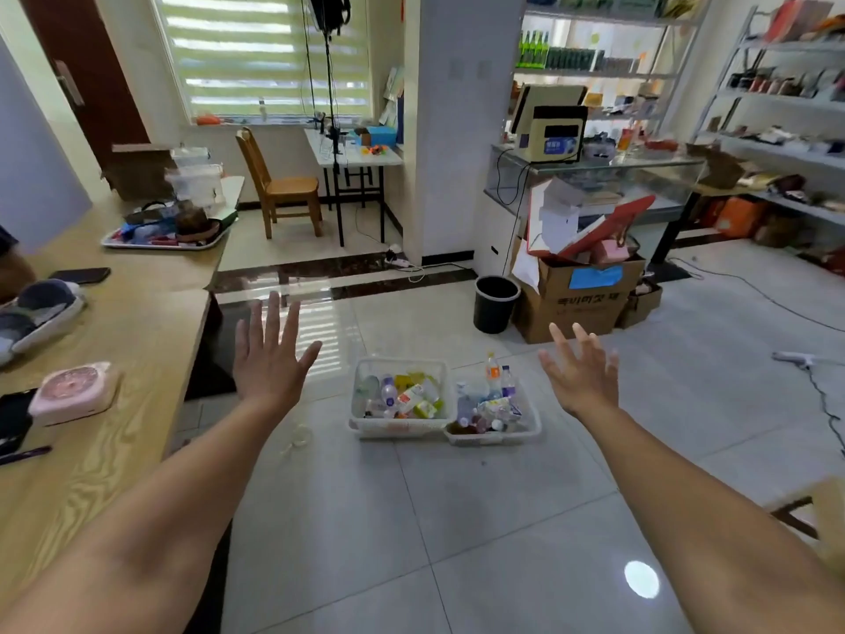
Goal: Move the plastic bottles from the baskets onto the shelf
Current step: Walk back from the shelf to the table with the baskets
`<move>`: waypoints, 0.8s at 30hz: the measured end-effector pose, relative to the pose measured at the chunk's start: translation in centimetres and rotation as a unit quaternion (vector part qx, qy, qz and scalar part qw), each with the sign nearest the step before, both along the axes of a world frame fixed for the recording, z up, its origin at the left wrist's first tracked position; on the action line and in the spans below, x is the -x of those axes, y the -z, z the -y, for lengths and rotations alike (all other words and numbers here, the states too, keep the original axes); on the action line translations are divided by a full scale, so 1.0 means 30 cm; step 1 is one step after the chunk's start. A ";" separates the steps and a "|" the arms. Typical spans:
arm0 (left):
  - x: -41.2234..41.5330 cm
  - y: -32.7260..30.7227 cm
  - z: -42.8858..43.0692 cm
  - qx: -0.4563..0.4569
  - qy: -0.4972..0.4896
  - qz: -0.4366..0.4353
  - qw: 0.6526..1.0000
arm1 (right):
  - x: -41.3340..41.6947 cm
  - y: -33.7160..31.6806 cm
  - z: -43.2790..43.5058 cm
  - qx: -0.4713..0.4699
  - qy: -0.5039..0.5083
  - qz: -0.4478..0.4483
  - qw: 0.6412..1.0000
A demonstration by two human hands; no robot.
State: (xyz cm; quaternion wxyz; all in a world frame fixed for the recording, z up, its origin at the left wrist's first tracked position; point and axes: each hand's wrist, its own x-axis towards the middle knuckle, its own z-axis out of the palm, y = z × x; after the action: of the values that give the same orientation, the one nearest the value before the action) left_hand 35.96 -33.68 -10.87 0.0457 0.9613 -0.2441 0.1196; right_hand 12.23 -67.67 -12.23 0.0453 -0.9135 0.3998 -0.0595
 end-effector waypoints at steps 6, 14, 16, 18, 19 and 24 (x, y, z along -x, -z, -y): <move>-0.301 0.103 0.256 -0.024 -0.019 -0.012 0.999 | -0.324 0.106 0.312 -0.024 -0.014 -0.019 0.999; -0.705 0.247 0.446 -0.038 -0.040 -0.040 0.998 | -0.771 0.206 0.590 -0.068 -0.024 -0.051 0.996; -0.826 0.313 0.501 -0.042 -0.044 -0.048 0.997 | -0.886 0.265 0.655 -0.072 -0.015 -0.056 0.996; -0.950 0.418 0.559 -0.050 -0.037 -0.054 0.997 | -0.996 0.361 0.713 -0.073 -0.005 -0.063 0.995; -1.009 0.485 0.589 -0.052 -0.034 -0.058 0.996 | -1.050 0.422 0.739 -0.072 0.001 -0.067 0.995; -1.235 0.946 0.716 -0.050 -0.051 -0.097 0.993 | -1.256 0.868 0.838 -0.113 0.041 -0.056 0.991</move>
State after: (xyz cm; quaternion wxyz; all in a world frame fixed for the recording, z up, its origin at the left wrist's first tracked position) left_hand 73.01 -55.16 -39.24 0.0151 0.9805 -0.1952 0.0155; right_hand 49.92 -92.80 -38.27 0.1235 -0.8874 0.4428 0.0351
